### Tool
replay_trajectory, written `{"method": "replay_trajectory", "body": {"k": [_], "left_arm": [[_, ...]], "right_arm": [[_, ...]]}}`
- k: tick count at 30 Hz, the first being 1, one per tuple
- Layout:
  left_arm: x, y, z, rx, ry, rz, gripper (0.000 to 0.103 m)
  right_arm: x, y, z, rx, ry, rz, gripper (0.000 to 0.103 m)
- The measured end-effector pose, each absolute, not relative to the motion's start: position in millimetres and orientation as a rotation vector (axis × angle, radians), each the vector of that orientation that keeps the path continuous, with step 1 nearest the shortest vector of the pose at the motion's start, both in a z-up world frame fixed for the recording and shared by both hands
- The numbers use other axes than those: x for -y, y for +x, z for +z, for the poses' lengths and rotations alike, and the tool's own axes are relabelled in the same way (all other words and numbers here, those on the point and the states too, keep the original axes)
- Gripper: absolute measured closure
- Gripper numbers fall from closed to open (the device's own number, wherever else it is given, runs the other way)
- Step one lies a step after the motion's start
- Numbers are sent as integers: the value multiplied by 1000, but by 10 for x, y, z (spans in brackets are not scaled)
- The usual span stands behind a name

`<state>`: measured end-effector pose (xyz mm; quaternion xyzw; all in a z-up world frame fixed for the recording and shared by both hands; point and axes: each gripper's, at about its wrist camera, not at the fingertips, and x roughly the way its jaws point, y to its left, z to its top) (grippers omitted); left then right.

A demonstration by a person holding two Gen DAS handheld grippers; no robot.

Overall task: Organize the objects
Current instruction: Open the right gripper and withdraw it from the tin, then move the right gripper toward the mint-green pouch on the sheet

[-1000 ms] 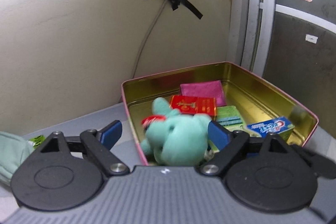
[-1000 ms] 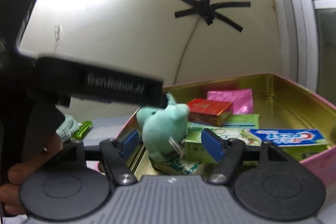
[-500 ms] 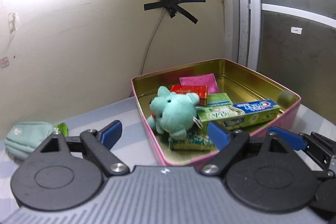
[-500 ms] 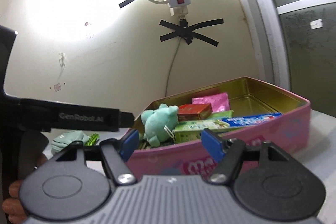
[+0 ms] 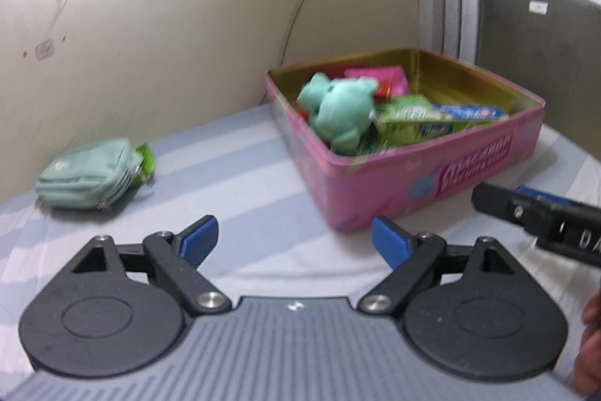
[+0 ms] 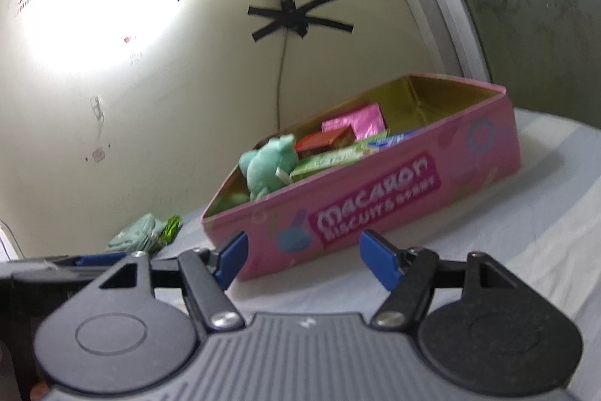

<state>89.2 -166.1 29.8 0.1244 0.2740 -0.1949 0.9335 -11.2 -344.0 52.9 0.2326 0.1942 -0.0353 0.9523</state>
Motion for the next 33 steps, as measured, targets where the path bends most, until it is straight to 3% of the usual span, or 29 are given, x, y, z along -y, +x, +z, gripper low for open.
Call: {"method": "replay_trajectory", "body": {"k": [33], "left_arm": [[873, 874, -67, -627, 209, -277, 12]], "right_arm": [[2689, -101, 474, -503, 339, 20, 35]]}}
